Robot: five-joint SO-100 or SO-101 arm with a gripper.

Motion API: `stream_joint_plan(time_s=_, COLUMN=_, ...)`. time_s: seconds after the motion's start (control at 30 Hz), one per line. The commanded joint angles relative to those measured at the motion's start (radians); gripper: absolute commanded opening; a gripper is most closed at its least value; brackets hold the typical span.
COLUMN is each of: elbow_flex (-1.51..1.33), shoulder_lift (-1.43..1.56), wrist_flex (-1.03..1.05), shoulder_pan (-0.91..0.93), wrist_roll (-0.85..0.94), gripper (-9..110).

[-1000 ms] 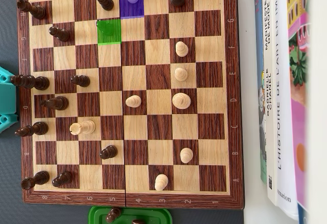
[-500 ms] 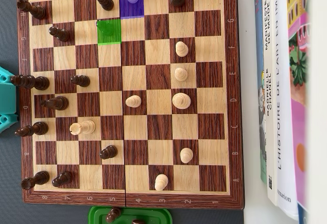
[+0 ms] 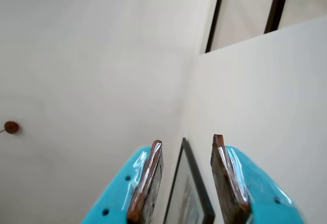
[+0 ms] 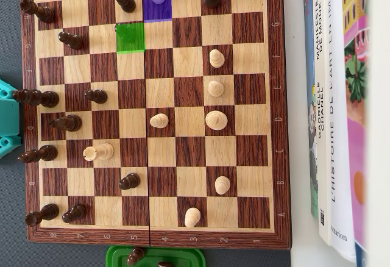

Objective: Play chess

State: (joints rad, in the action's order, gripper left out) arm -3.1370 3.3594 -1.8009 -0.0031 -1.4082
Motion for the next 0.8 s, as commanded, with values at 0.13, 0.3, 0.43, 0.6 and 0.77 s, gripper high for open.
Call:
stream_joint_plan(time_s=0.13, elbow_flex=-0.021, shoulder_lift=-0.011, wrist_flex=-0.003, shoulder_pan=0.002, wrist_roll=-0.002, gripper=15)
stream_joint_plan(time_s=0.3, elbow_flex=-0.021, shoulder_lift=-0.011, wrist_flex=-0.003, shoulder_pan=0.002, wrist_roll=-0.002, gripper=15)
stream_joint_plan(time_s=0.43, elbow_flex=-0.021, shoulder_lift=-0.011, wrist_flex=-0.003, shoulder_pan=0.002, wrist_roll=-0.002, gripper=15)
stream_joint_plan(time_s=0.6, elbow_flex=-0.021, shoulder_lift=-0.011, wrist_flex=-0.003, shoulder_pan=-0.006, wrist_roll=-0.002, gripper=15)
stream_joint_plan(time_s=0.77, elbow_flex=-0.021, shoulder_lift=-0.011, wrist_flex=-0.003, shoulder_pan=0.002, wrist_roll=-0.002, gripper=15)
